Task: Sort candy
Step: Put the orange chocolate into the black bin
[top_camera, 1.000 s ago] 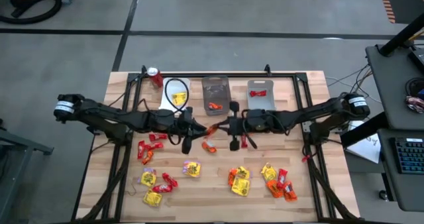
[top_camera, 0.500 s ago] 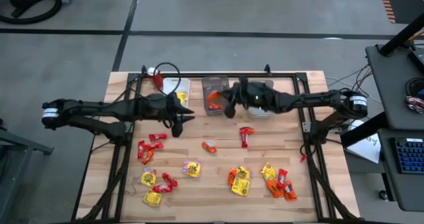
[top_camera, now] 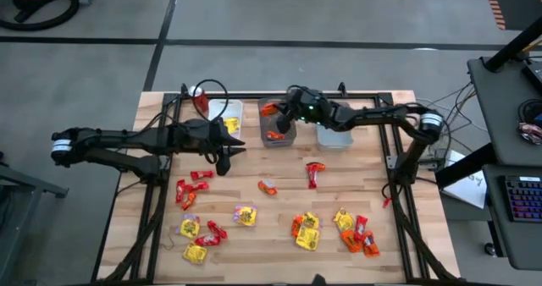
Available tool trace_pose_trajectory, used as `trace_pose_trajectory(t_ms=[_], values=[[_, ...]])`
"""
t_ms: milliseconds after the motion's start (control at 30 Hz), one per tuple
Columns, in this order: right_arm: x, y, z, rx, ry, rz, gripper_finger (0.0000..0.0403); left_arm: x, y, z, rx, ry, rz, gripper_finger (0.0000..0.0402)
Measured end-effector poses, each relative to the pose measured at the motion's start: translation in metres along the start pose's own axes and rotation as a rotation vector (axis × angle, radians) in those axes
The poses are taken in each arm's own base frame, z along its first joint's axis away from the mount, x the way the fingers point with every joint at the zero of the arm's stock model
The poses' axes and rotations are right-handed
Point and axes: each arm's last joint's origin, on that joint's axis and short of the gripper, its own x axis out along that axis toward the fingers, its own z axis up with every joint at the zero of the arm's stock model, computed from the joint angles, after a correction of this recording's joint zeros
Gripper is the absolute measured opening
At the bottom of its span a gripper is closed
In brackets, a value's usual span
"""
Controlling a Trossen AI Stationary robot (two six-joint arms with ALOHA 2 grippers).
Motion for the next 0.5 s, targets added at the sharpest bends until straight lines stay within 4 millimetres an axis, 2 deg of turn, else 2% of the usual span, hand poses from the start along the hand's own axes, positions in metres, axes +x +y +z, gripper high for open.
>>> trace_pose_trajectory(t_ms=[233, 500], values=[[0.031, -0.003, -0.003, -0.058, 0.204, -0.163, 0.0009, -0.002, 0.002, -0.013, -0.045, 0.139, 0.025, 0.0077], [0.04, -0.002, 0.001, -0.069, 0.247, -0.177, 0.0009, -0.007, 0.002, -0.034, -0.131, 0.348, 0.068, 0.0077]])
